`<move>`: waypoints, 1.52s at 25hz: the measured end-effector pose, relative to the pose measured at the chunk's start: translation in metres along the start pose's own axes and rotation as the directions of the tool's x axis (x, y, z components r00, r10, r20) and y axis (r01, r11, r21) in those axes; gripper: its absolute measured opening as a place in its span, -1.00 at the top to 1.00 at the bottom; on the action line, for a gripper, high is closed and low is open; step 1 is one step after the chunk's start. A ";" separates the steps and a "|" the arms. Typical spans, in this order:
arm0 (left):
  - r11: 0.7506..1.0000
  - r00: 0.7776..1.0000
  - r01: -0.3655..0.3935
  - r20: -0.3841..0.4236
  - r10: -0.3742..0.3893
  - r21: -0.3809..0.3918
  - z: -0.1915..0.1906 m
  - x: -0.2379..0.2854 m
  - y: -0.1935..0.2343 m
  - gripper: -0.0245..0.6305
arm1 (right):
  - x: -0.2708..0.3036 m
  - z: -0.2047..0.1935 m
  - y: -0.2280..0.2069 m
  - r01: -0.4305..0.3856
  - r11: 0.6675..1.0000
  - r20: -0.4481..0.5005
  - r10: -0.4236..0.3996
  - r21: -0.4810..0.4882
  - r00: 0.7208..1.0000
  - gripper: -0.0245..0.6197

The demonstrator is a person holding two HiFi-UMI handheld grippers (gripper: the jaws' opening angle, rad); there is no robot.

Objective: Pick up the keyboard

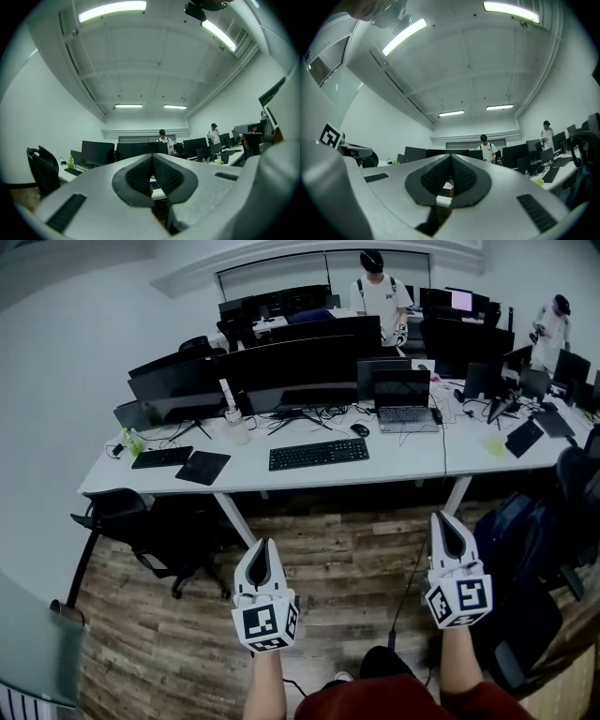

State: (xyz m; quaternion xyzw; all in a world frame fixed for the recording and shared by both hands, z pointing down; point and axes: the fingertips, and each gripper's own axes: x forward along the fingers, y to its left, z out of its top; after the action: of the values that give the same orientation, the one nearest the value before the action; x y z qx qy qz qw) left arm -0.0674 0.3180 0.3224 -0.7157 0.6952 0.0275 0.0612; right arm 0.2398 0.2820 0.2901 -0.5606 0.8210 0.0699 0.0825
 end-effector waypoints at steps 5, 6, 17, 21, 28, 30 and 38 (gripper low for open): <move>1.000 1.000 0.008 -0.017 -0.008 0.006 -0.010 0.013 0.009 0.91 | 0.017 -0.011 0.005 0.004 1.000 -0.013 -0.004 0.008 1.000 0.93; 1.000 1.000 0.008 -0.020 -0.008 0.008 -0.013 0.017 0.011 0.91 | 0.022 -0.014 0.006 0.002 1.000 -0.015 -0.002 0.010 1.000 0.93; 0.999 0.999 0.026 -0.041 -0.025 0.039 -0.026 0.113 0.008 0.91 | 0.104 -0.042 -0.033 0.018 0.999 -0.022 -0.017 0.034 1.000 0.93; 0.998 0.998 0.039 -0.046 -0.037 0.042 -0.030 0.153 0.000 0.91 | 0.135 -0.050 -0.055 0.028 0.999 -0.026 -0.027 0.038 0.999 0.93; 0.997 0.997 0.057 -0.060 -0.054 0.052 -0.037 0.219 -0.023 0.91 | 0.181 -0.067 -0.101 0.050 0.997 -0.037 -0.047 0.062 0.998 0.93; 0.997 0.997 0.057 -0.063 -0.053 0.054 -0.039 0.236 -0.028 0.91 | 0.194 -0.071 -0.114 0.053 0.996 -0.039 -0.051 0.067 0.998 0.93; 0.997 0.996 0.021 -0.083 -0.014 0.079 -0.047 0.292 -0.037 0.91 | 0.251 -0.090 -0.153 0.038 0.994 -0.043 -0.034 0.100 0.998 0.93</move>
State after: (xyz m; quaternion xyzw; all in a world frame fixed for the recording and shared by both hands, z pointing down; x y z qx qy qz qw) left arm -0.0234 0.0236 0.3345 -0.7193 0.6913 -0.0304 0.0612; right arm 0.2876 -0.0202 0.3205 -0.5718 0.8147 0.0154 0.0950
